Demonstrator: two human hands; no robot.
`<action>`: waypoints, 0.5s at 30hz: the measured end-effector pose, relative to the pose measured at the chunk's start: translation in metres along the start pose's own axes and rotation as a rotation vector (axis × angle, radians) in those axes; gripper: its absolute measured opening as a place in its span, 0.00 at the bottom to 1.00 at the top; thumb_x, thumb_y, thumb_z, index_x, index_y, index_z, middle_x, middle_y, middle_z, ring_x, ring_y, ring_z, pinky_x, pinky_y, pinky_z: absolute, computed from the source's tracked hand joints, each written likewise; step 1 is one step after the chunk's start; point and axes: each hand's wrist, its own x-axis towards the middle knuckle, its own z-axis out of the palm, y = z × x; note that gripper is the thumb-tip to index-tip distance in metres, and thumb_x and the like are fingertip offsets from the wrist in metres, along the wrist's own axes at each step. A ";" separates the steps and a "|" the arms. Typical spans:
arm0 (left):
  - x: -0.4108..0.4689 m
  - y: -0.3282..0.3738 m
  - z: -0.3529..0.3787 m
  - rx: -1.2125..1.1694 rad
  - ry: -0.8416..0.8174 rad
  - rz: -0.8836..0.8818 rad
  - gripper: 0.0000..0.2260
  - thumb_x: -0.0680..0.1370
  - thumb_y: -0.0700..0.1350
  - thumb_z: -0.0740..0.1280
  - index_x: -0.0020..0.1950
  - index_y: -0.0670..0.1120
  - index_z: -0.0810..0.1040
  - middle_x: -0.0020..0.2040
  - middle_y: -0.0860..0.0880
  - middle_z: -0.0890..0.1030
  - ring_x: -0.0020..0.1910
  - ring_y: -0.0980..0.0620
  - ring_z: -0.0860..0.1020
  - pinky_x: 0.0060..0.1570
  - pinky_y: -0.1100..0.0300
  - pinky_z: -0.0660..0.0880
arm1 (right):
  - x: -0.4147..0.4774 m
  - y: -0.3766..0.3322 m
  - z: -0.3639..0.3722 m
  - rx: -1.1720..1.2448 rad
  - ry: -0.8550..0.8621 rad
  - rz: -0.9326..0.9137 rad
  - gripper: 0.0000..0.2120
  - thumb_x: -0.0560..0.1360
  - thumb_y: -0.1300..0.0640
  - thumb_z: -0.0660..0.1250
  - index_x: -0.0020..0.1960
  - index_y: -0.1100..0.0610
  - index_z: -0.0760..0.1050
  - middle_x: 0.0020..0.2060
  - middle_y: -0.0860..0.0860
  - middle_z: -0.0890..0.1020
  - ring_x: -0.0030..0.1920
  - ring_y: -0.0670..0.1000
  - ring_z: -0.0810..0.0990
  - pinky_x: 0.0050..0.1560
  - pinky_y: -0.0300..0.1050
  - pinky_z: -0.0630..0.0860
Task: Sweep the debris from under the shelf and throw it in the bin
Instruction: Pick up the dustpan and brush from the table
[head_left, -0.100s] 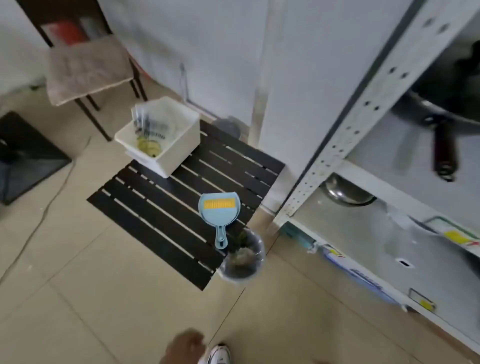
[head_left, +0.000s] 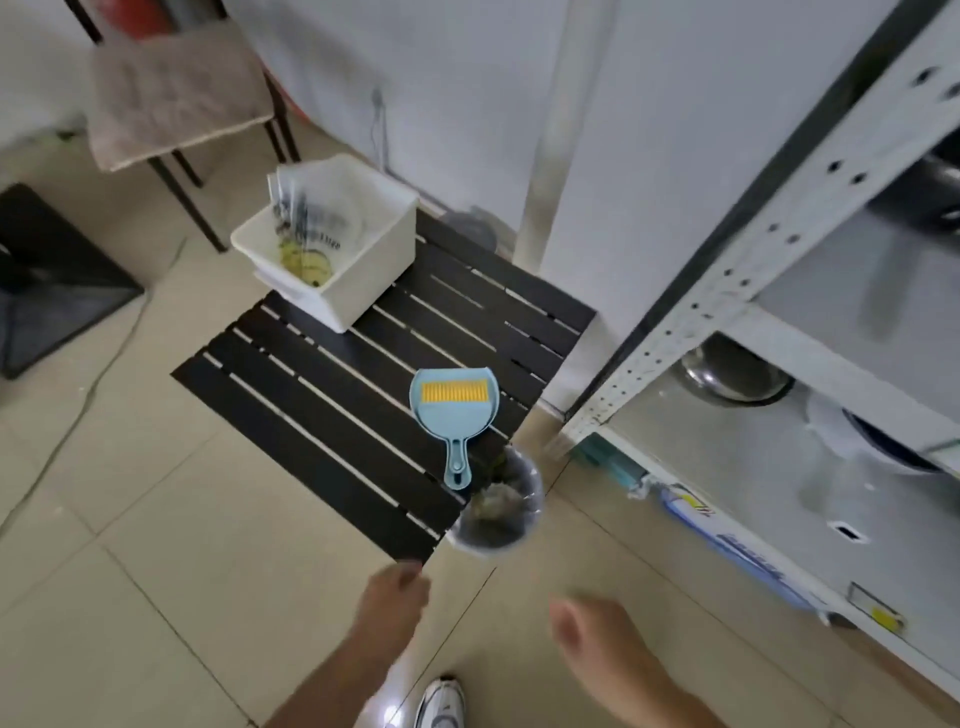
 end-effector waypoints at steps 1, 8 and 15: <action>0.004 0.019 -0.001 -0.042 -0.049 -0.015 0.03 0.72 0.44 0.68 0.40 0.46 0.79 0.39 0.43 0.79 0.38 0.45 0.77 0.41 0.54 0.74 | 0.024 -0.014 -0.011 0.010 0.020 -0.002 0.08 0.74 0.54 0.61 0.41 0.42 0.74 0.36 0.43 0.78 0.39 0.44 0.75 0.45 0.45 0.77; 0.069 0.060 0.035 -0.433 -0.054 -0.092 0.10 0.80 0.36 0.61 0.52 0.35 0.80 0.49 0.36 0.80 0.49 0.41 0.79 0.62 0.47 0.77 | 0.179 -0.064 -0.017 -0.155 0.209 -0.293 0.25 0.74 0.54 0.70 0.68 0.55 0.68 0.64 0.51 0.76 0.65 0.52 0.73 0.66 0.49 0.72; 0.090 0.052 0.041 -0.460 -0.006 -0.044 0.14 0.82 0.35 0.56 0.54 0.33 0.81 0.46 0.39 0.83 0.42 0.47 0.82 0.43 0.56 0.83 | 0.212 -0.061 0.007 -0.468 0.161 -0.395 0.22 0.75 0.53 0.66 0.67 0.59 0.69 0.64 0.54 0.74 0.64 0.55 0.72 0.67 0.51 0.69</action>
